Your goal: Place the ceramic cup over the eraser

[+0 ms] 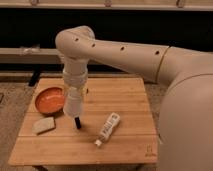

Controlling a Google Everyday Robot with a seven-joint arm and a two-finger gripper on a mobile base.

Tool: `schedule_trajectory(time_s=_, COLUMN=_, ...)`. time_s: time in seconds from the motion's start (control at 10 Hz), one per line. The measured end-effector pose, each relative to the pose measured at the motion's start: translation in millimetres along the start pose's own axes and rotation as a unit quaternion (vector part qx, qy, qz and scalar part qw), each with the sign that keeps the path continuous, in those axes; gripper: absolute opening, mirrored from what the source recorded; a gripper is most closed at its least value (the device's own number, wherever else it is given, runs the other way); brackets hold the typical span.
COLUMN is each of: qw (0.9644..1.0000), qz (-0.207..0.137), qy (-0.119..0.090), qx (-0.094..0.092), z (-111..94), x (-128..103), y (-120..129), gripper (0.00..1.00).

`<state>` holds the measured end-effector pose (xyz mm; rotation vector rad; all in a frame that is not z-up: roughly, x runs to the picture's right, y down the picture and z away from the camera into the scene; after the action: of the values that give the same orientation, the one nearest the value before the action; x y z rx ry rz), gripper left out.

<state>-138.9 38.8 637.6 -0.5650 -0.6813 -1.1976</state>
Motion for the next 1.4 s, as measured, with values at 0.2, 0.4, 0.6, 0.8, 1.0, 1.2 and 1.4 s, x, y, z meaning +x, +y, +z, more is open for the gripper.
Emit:
schedule_trajectory(time_s=0.2, qw=0.9999, qz=-0.006, qy=-0.004, qx=-0.01, z=12.6, x=-1.5, y=0.0, gripper=0.0)
schedule_trajectory(time_s=0.4, qw=0.9998, qz=-0.007, qy=-0.007, qx=-0.019, z=24.8, x=-2.2, y=0.2, gripper=0.0)
schedule_trajectory(time_s=0.6, qw=0.9996, qz=-0.006, qy=-0.006, qx=-0.026, z=40.0, x=-0.7, y=1.0, gripper=0.0)
schedule_trajectory(time_s=0.8, qw=0.9996, qz=-0.004, qy=-0.002, qx=-0.028, z=51.4, x=3.0, y=-1.6, gripper=0.0)
schedule_trajectory(time_s=1.0, qw=0.9996, qz=0.001, qy=0.01, qx=-0.027, z=61.5, x=10.6, y=-0.8, gripper=0.0)
schedule_trajectory(time_s=1.2, qw=0.9991, qz=0.002, qy=0.031, qx=-0.028, z=71.9, x=18.3, y=-0.4, gripper=0.0)
schedule_trajectory(time_s=1.4, qw=0.9981, qz=-0.003, qy=0.049, qx=-0.036, z=86.8, x=21.8, y=1.0, gripper=0.12)
